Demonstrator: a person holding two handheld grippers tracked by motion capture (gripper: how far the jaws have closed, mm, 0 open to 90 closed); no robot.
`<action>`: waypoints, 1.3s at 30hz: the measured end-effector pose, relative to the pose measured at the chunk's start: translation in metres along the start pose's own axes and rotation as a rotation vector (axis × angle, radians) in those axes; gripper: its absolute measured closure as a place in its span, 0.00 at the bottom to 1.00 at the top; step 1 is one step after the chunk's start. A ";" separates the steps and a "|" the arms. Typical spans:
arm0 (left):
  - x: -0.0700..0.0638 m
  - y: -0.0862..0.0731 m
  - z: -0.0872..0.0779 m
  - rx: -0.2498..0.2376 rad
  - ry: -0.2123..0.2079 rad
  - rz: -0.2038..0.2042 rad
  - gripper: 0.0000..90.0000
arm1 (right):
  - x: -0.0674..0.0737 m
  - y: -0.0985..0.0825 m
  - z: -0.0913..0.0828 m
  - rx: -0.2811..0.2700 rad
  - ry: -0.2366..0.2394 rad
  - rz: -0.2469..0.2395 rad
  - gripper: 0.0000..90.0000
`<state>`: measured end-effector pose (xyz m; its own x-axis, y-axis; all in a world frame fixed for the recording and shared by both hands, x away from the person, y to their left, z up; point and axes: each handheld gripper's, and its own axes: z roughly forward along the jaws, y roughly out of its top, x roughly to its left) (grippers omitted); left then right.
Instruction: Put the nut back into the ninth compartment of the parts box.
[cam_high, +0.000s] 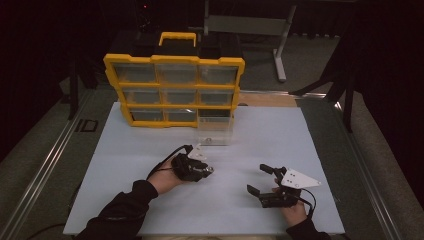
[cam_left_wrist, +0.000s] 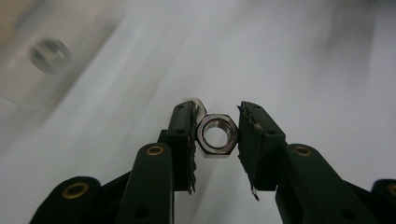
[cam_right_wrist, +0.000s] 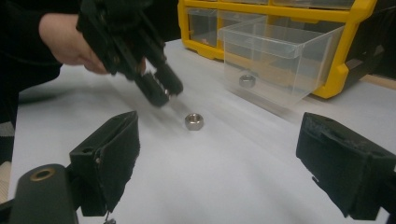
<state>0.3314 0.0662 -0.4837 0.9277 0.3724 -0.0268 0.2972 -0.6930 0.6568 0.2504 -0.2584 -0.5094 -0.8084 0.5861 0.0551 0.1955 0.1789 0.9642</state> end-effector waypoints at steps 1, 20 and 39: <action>0.001 0.002 -0.003 -0.015 -0.010 -0.011 0.74 | 0.000 0.000 0.000 0.000 -0.001 0.000 0.15; 0.021 0.040 -0.050 -0.118 0.083 -0.024 0.74 | 0.000 0.000 0.000 0.002 -0.001 -0.001 0.15; 0.047 0.074 -0.059 -0.215 0.216 -0.112 0.74 | 0.000 0.000 0.000 0.001 -0.001 0.001 0.15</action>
<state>0.3837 0.0686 -0.3924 0.8155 0.5776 0.0376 0.3190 -0.5027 0.8035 0.2508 -0.2583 -0.5097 -0.8076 0.5870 0.0559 0.1966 0.1788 0.9640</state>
